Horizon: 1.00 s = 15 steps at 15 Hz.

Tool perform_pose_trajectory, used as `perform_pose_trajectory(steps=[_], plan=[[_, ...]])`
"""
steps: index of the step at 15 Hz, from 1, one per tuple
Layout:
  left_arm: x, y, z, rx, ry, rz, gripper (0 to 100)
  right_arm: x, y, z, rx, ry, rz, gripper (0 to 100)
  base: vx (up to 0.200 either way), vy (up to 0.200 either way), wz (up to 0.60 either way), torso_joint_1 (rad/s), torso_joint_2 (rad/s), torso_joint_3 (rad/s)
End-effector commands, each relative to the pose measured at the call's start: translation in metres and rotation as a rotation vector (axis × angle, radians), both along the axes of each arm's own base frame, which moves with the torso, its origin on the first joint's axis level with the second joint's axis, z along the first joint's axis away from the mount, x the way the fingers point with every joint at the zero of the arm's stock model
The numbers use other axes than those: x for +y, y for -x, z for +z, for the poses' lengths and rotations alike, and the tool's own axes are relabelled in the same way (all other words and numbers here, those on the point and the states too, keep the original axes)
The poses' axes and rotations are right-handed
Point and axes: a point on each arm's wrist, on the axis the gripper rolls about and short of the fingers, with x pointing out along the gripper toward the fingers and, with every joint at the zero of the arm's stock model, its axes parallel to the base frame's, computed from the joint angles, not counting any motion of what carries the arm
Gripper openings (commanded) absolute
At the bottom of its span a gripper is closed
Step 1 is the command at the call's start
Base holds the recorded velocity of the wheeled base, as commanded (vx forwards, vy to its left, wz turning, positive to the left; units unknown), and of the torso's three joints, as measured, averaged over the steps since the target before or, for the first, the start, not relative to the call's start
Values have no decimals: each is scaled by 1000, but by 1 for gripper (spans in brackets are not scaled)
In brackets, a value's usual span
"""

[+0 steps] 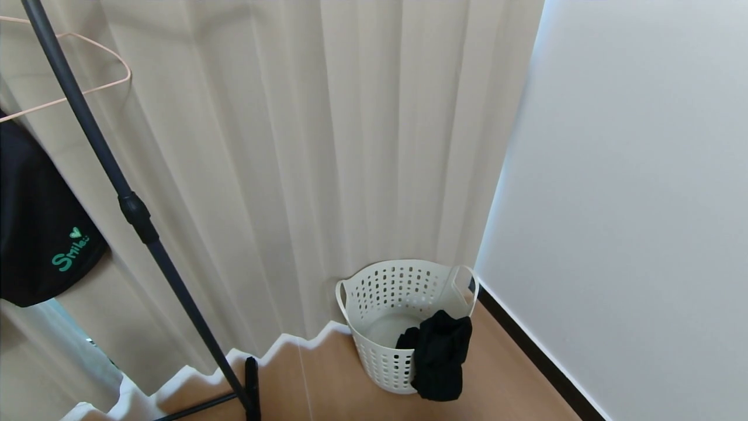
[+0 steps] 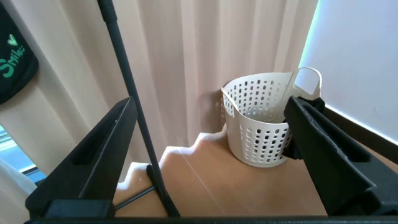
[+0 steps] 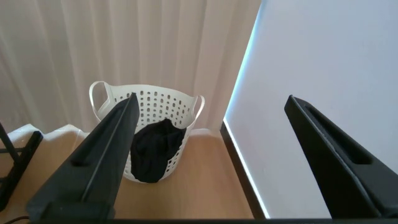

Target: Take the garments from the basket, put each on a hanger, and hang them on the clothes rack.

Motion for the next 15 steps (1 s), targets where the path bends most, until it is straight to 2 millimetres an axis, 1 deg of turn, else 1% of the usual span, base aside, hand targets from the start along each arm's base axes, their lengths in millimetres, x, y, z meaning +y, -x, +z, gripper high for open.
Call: perform_pose_trajectory(steps=[1,5,8,10,13,15], plan=[[0,0,0,0,0,-1,100,0,0,0,0,0,0,100,0,0,0,0,0,0],[0,0,0,0,2,0,100,0,0,0,0,0,0,100,0,0,0,-4,24,20],[0,0,0,1,3,2,100,0,0,0,0,0,0,100,0,0,0,-9,276,259],[0,0,0,1,5,0,100,0,0,0,-1,0,0,100,0,0,0,-2,107,115],[0,0,0,4,5,-1,100,0,0,0,0,0,0,100,0,0,0,1,17,14],[0,0,0,4,5,-1,100,0,0,0,0,0,0,100,0,0,0,0,2,-115]])
